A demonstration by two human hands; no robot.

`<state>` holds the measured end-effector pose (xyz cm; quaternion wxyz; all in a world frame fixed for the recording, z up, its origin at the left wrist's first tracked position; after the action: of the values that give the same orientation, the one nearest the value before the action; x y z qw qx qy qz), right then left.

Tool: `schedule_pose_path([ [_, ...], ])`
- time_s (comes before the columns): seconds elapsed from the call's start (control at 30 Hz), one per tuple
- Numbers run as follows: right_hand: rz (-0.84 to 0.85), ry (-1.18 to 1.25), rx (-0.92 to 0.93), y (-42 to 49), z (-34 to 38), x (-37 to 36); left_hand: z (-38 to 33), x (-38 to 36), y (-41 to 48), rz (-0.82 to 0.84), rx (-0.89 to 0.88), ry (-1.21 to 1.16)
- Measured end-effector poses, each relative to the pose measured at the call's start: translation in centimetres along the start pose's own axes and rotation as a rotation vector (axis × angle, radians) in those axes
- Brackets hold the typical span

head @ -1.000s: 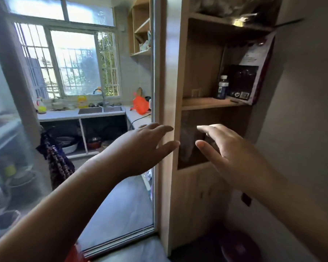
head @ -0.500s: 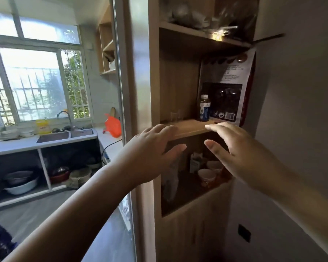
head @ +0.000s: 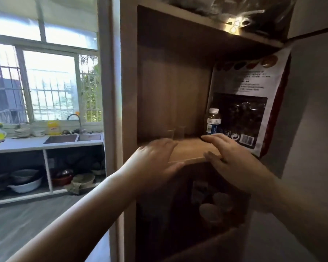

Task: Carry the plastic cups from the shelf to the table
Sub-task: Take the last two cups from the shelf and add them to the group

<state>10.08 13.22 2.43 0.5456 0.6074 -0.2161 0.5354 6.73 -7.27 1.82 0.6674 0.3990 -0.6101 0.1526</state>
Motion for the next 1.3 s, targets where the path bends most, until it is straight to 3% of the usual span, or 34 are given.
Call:
schedule_pose_path([
  [0.17, 0.05, 0.111, 0.074, 7.0, -7.6, -0.8, 1.2, -2.0, 7.0, 0.045, 0.159, 0.139],
  [0.47, 0.161, 0.154, 0.148, 19.0, -14.3, -4.6, 4.8, -5.5, 14.8, 0.066, 0.393, -0.028],
  [0.87, 0.22, 0.101, 0.175, 23.9, -16.8, -8.4, 7.0, -7.1, 18.1, -0.007, 0.424, -0.052],
  [1.3, 0.168, 0.142, 0.264, 21.5, -17.3, -7.1, 6.0, -7.1, 18.6, -0.035, 0.401, 0.008],
])
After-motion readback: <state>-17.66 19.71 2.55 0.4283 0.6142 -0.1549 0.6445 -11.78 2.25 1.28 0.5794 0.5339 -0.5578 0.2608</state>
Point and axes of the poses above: each hand's wrist, its own y-axis towards the middle knuckle, its own x-axis out of the back of the hand, z = x × y, the point moved 1 cm from there along y, towards the middle knuckle, and after that the axes turned 13 degrees about z, right-handed, at the moved point
